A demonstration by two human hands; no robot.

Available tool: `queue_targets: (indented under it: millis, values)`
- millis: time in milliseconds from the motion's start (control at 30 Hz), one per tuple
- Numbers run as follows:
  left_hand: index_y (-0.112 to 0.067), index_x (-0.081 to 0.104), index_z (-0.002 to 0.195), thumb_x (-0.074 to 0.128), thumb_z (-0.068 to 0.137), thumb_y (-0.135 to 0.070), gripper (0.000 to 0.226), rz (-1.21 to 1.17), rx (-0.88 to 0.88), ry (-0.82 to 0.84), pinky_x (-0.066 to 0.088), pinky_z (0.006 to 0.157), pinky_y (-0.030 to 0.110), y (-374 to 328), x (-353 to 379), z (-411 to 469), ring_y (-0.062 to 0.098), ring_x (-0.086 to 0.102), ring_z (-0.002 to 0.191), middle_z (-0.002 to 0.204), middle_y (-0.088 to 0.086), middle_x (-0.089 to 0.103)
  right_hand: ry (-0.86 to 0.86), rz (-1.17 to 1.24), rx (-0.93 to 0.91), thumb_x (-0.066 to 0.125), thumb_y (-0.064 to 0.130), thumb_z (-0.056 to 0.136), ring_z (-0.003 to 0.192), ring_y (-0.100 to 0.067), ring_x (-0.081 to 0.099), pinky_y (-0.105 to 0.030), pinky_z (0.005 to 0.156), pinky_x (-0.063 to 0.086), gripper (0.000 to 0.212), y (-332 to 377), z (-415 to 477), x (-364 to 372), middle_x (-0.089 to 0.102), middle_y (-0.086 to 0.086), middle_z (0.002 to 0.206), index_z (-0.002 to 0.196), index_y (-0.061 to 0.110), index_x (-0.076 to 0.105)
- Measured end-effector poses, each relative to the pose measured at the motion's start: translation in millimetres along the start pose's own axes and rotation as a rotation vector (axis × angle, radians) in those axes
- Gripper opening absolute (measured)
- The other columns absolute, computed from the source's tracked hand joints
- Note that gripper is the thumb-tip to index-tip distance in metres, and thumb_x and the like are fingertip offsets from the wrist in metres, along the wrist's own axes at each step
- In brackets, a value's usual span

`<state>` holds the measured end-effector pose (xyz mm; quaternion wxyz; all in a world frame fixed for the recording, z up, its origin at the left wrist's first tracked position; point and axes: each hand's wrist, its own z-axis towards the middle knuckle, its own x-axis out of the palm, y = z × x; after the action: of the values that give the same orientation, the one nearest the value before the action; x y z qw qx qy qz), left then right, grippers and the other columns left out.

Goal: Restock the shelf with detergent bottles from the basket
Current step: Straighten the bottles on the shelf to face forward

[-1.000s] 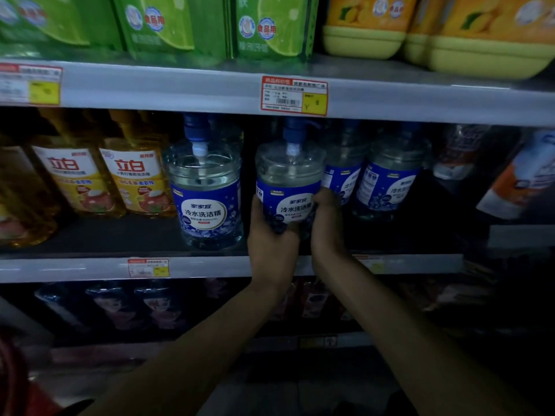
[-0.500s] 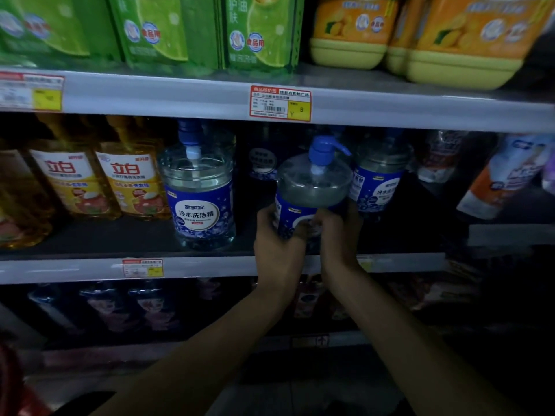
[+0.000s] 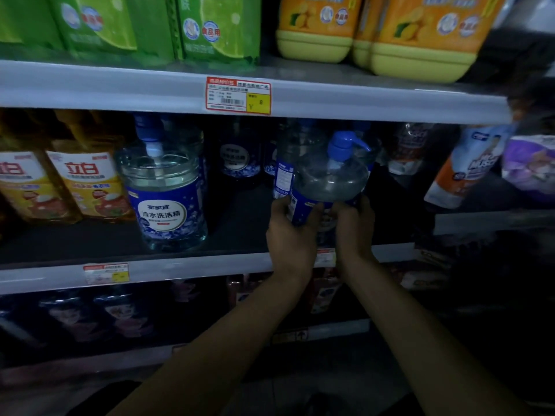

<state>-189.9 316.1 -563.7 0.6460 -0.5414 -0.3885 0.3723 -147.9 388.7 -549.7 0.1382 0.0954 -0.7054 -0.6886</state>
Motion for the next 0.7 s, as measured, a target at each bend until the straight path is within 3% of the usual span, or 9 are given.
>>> queue_targets:
  millis: [100, 200, 300, 467, 567, 700]
  values:
    - [-0.018, 0.057, 0.125, 0.076, 0.094, -0.027, 0.037, 0.013, -0.027, 0.005, 0.053, 0.082, 0.011, -3.2, 6.7, 5.8, 0.004, 0.064, 0.099, 0.124, 0.001, 0.068, 0.049, -0.032, 0.007, 0.064, 0.036, 0.052, 0.109, -0.028, 0.067, -0.052, 0.092, 0.057, 0.072, -0.2, 12.2, -10.1, 0.063, -0.008, 0.128, 0.124, 0.035, 0.064]
    - [-0.013, 0.057, 0.137, 0.074, 0.096, -0.033, 0.049, 0.092, -0.027, 0.025, 0.056, 0.098, 0.031, -1.7, 7.5, 13.0, 0.017, 0.065, 0.117, 0.134, 0.006, 0.067, 0.095, -0.041, -0.018, 0.067, 0.033, 0.055, 0.104, -0.026, 0.07, -0.048, 0.089, 0.06, 0.071, 0.6, 15.4, -15.9, 0.066, -0.009, 0.124, 0.126, 0.03, 0.065]
    - [-0.017, 0.059, 0.129, 0.075, 0.096, -0.024, 0.038, 0.088, -0.045, 0.053, 0.058, 0.099, 0.041, 2.2, 4.3, 17.3, 0.021, 0.067, 0.115, 0.131, 0.007, 0.069, 0.112, -0.05, -0.052, 0.068, 0.04, 0.051, 0.109, -0.026, 0.068, -0.046, 0.091, 0.06, 0.084, -5.6, 18.5, -16.5, 0.06, -0.01, 0.133, 0.134, 0.033, 0.061]
    - [-0.02, 0.06, 0.132, 0.07, 0.097, -0.006, 0.039, 0.064, 0.002, 0.139, 0.056, 0.103, 0.045, 12.1, -5.8, 16.6, 0.019, 0.068, 0.118, 0.128, 0.002, 0.07, 0.165, -0.105, -0.125, 0.073, 0.003, 0.082, 0.109, -0.011, 0.067, -0.018, 0.079, 0.057, 0.066, -5.5, 10.2, -28.4, 0.066, 0.0, 0.129, 0.142, 0.023, 0.056]
    - [-0.01, 0.06, 0.137, 0.071, 0.096, -0.007, 0.043, 0.067, 0.019, 0.149, 0.057, 0.102, 0.047, 13.7, -13.8, 14.6, 0.022, 0.067, 0.12, 0.13, 0.006, 0.07, 0.156, -0.192, -0.182, 0.074, 0.006, 0.087, 0.115, -0.013, 0.065, -0.026, 0.091, 0.056, 0.063, -9.6, 5.9, -34.6, 0.066, 0.0, 0.132, 0.145, 0.022, 0.053]
    - [-0.008, 0.063, 0.13, 0.073, 0.095, -0.007, 0.037, 0.043, 0.001, 0.161, 0.058, 0.099, 0.048, 8.8, -31.3, 10.4, 0.023, 0.067, 0.118, 0.122, 0.012, 0.07, 0.111, -0.274, -0.199, 0.079, 0.012, 0.085, 0.106, -0.013, 0.069, -0.042, 0.097, 0.056, 0.052, -10.8, -2.2, -40.4, 0.073, 0.002, 0.115, 0.133, 0.021, 0.063]
